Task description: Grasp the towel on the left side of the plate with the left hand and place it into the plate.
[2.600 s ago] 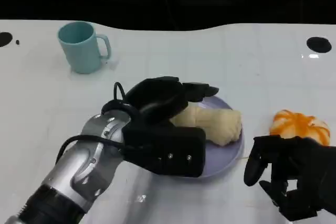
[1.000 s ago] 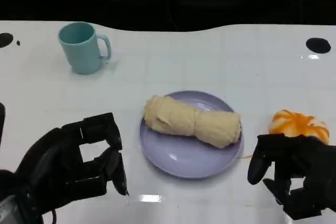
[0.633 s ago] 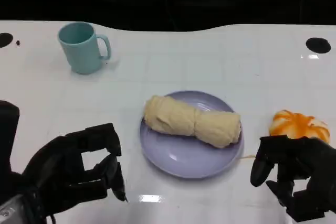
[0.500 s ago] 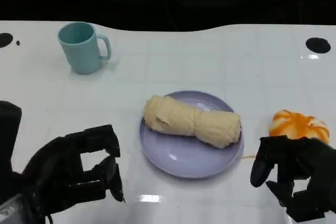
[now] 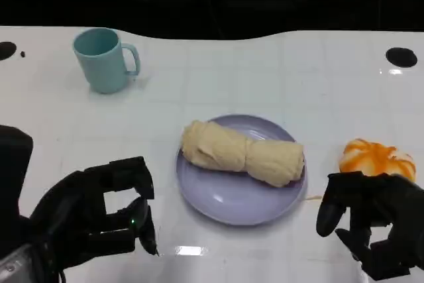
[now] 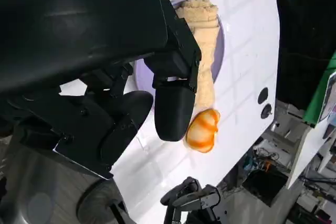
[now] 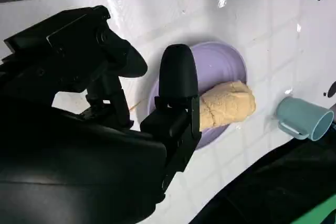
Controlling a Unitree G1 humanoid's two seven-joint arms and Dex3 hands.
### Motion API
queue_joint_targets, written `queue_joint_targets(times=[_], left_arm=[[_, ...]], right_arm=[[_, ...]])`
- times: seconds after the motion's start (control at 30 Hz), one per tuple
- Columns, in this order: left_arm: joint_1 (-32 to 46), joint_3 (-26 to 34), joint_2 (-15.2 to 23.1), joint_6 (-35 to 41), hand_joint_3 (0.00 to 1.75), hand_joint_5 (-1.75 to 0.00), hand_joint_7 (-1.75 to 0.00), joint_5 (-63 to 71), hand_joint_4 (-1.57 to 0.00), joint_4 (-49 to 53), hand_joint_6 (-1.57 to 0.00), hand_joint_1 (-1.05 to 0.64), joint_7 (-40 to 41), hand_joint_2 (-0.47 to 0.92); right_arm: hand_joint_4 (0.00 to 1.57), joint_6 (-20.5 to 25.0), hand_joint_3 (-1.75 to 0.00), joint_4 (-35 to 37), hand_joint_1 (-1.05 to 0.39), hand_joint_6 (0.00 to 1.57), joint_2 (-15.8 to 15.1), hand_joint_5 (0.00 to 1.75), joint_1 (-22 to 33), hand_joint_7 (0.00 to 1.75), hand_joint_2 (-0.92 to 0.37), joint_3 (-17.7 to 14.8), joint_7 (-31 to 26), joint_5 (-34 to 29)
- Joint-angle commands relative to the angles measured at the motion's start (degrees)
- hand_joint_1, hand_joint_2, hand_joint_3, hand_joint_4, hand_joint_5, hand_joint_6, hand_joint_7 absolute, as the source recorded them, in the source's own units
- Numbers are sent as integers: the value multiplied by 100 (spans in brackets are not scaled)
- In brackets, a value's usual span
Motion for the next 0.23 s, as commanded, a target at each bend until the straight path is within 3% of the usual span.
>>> queue_joint_targets(times=[0.03, 0.23], left_arm=[[45, 16, 82, -62, 143, -175, -175, 21, -83, 12, -69, -7, 1, 51], [7, 44, 86, 0, 142, -175, -175, 14, -82, -5, -69, -7, 55, 52]], right_arm=[[71, 35, -106, -32, 3, 69, -61, 175, 10, 144, -58, -55, 32, 40], [71, -25, -108, 16, 3, 69, -68, 174, -25, 145, -57, -36, 30, 17]])
